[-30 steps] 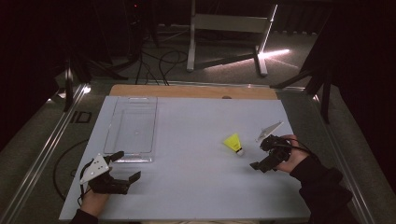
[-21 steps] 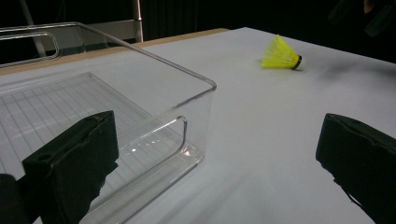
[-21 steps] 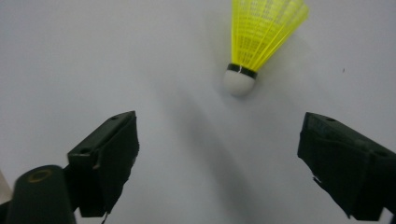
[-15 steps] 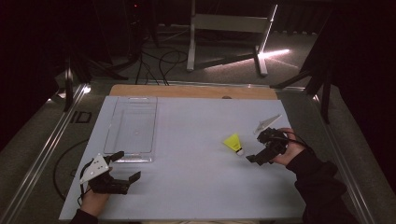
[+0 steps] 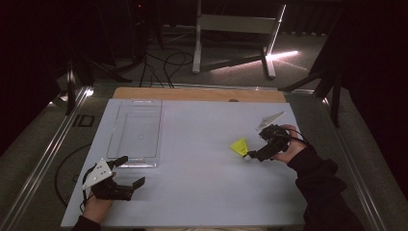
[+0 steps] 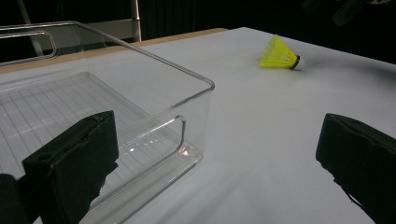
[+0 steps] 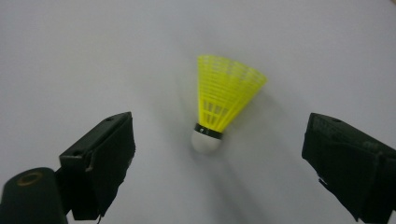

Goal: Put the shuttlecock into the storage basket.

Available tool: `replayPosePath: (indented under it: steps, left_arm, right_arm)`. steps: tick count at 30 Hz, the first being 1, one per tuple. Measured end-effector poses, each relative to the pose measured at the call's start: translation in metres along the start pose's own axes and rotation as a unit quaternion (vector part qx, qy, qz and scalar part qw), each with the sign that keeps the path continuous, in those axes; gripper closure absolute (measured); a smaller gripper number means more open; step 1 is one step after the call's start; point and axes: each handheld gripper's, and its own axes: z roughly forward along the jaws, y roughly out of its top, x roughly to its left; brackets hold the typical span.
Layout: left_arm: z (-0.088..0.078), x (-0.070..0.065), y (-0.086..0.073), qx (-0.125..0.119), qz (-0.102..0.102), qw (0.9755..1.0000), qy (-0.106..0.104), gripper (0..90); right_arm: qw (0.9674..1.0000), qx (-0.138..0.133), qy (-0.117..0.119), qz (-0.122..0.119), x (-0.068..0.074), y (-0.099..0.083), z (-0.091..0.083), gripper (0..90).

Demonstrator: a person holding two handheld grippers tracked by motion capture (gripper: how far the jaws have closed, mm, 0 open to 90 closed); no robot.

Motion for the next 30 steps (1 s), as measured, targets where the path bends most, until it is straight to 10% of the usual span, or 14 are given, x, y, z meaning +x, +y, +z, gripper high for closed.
replayPosePath:
  steps: [30]
  left_arm:
    - [0.001,0.000,0.000,0.003,-0.001,1.0000,-0.002,0.1]
  right_arm:
    - [0.9946,0.071,-0.001,0.075,0.001,-0.005,0.052,22.7]
